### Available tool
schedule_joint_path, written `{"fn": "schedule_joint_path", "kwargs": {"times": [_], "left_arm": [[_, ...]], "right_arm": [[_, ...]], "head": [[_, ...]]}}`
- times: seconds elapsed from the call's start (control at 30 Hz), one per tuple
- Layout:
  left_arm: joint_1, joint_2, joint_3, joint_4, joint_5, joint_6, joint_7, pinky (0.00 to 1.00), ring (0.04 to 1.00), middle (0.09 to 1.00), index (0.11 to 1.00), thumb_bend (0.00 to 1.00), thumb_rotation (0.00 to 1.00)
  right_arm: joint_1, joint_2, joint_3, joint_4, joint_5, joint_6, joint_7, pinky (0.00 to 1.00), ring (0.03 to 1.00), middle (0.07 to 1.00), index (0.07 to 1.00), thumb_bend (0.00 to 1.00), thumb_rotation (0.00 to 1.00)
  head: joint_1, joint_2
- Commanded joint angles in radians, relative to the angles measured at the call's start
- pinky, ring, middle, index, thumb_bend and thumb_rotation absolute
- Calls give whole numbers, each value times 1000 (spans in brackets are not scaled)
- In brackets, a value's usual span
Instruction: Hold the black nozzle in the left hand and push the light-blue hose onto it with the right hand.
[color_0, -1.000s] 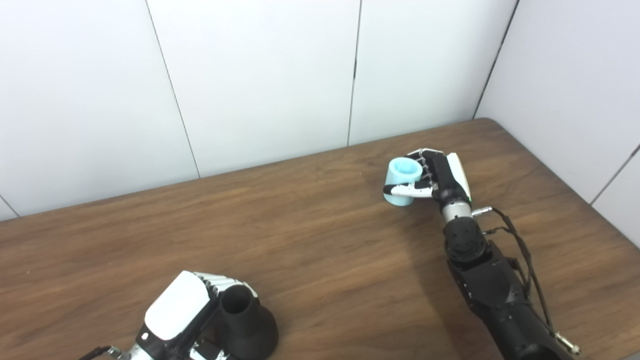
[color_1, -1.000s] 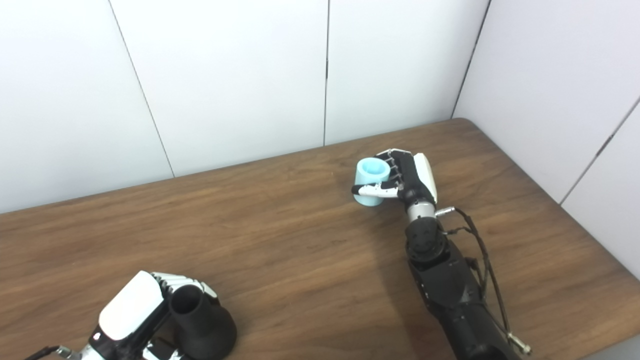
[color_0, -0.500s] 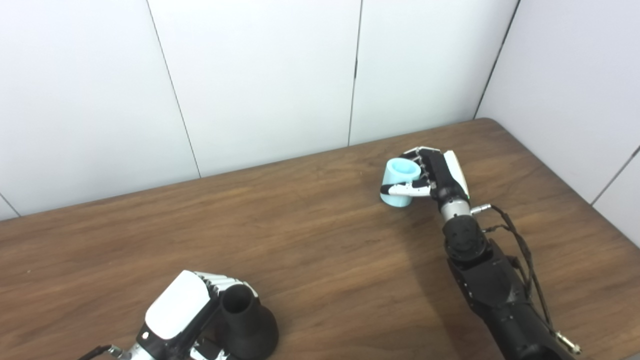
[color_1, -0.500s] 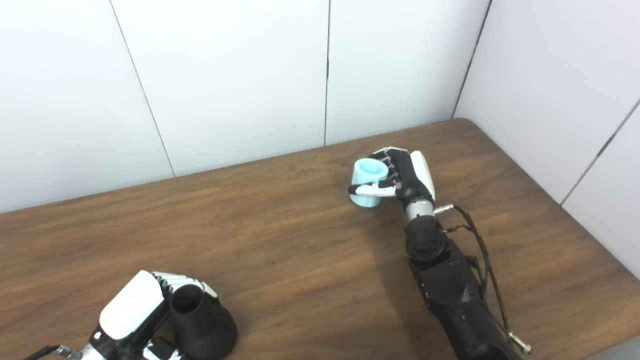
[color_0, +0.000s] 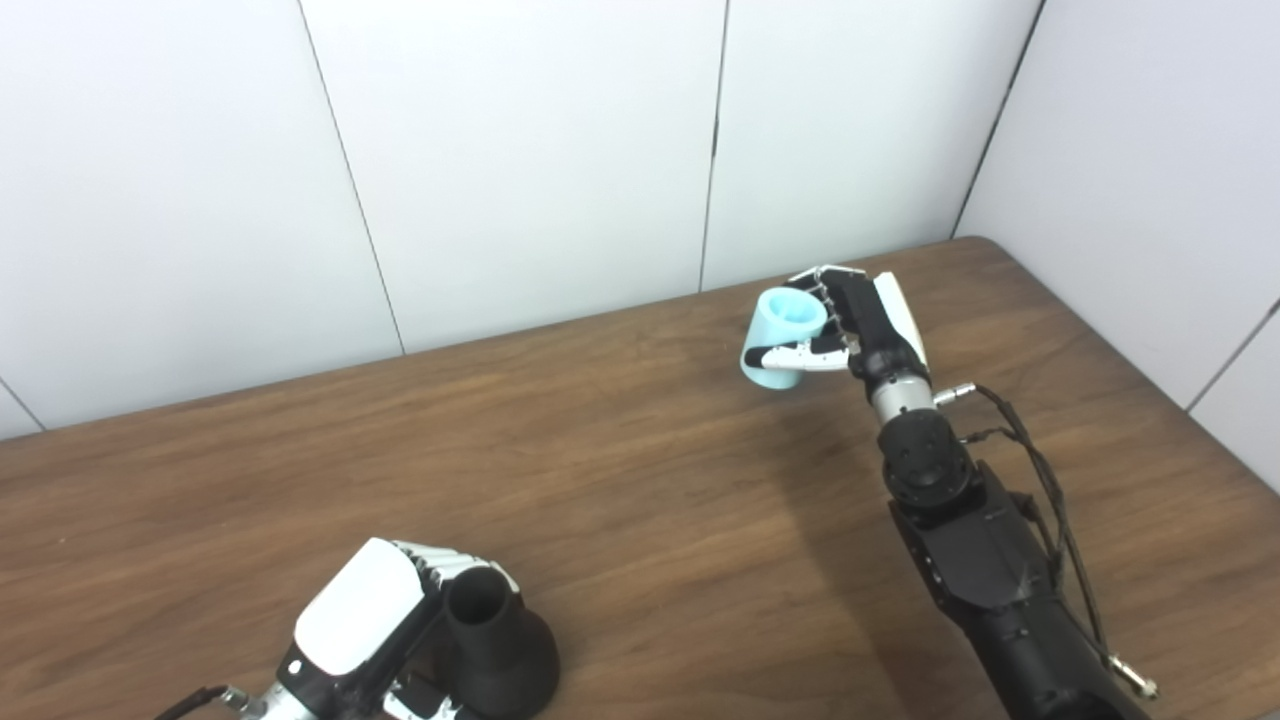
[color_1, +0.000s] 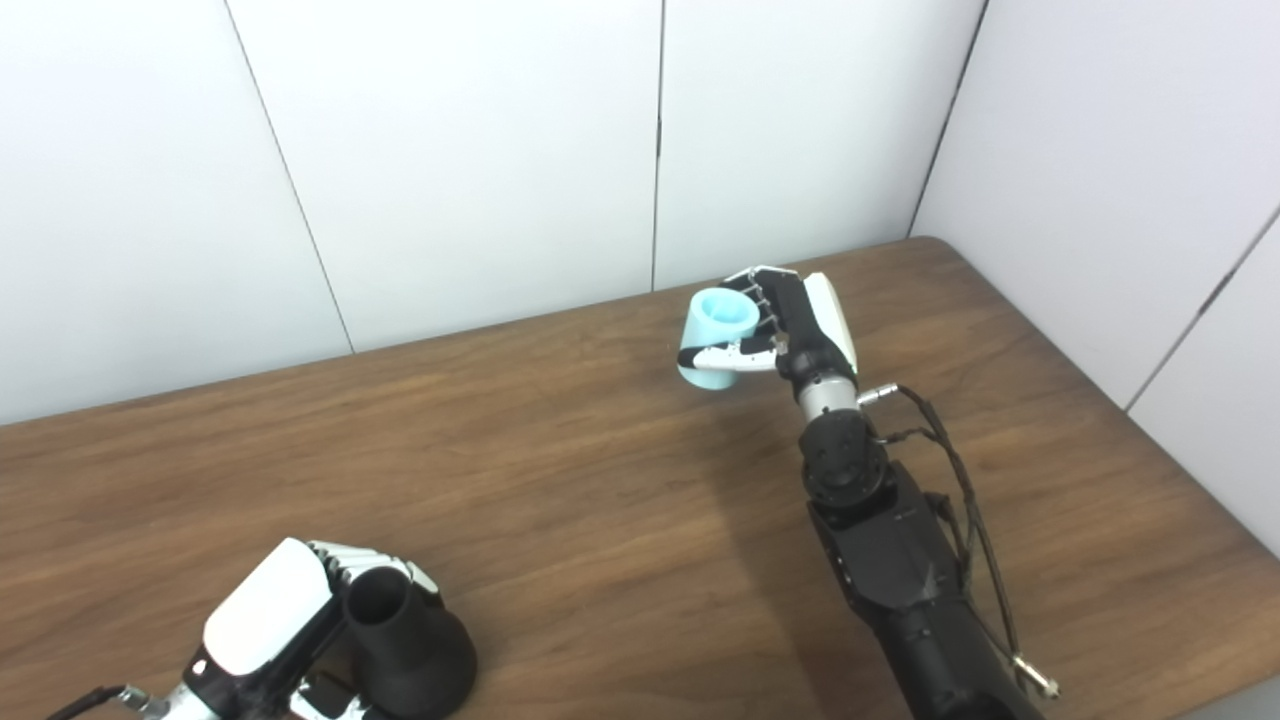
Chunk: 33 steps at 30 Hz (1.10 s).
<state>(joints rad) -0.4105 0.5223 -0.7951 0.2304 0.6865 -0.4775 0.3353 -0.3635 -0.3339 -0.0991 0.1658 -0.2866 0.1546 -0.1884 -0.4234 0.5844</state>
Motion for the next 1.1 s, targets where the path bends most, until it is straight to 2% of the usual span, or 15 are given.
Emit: {"fn": "schedule_joint_path", "kwargs": {"times": [0.0,0.1,0.27,0.33,0.37,0.47,0.53,0.63,0.77,0.83,1.07], "left_arm": [[32,4,-23,46,16,8,-11,300,391,466,501,523,0],[32,3,-22,46,16,8,-13,303,394,463,504,522,0],[31,1,-23,47,14,8,-8,284,375,455,509,522,0],[31,0,-21,47,16,8,-15,276,364,454,510,522,0],[30,-1,-22,48,16,8,-17,287,380,464,502,522,0],[28,-3,-27,52,10,8,-13,285,380,464,501,523,0],[27,-4,-31,55,6,8,-13,285,380,462,503,522,0],[26,-6,-32,58,4,8,-22,273,362,454,509,521,0],[26,-11,-29,60,3,8,-29,307,397,462,504,522,0],[26,-13,-27,63,1,8,-34,300,389,459,508,522,0],[22,-18,-33,75,3,8,-25,285,373,452,510,521,0]], "right_arm": [[-41,-26,8,-57,-17,-21,11,358,456,486,489,524,0],[-37,-26,17,-86,-25,-9,27,403,481,492,485,523,0],[-25,-14,36,-179,-48,41,61,301,406,483,492,524,0],[-22,-10,45,-217,-54,53,79,325,415,479,495,523,0],[-21,-8,50,-237,-56,62,88,265,360,461,508,522,0],[-18,-3,63,-292,-58,89,119,198,296,452,516,520,0],[-16,1,71,-327,-60,103,140,191,292,458,512,521,0],[-11,6,84,-375,-65,124,167,145,230,452,518,520,0],[-5,17,99,-439,-61,150,202,128,208,476,499,522,0],[-2,22,108,-469,-67,166,216,115,185,446,518,519,0],[10,52,134,-570,-60,210,267,145,231,463,510,522,0]], "head": [[-1,1],[2,2],[9,4],[10,4],[13,3],[18,4],[19,5],[25,6],[34,7],[36,6],[47,6]]}}
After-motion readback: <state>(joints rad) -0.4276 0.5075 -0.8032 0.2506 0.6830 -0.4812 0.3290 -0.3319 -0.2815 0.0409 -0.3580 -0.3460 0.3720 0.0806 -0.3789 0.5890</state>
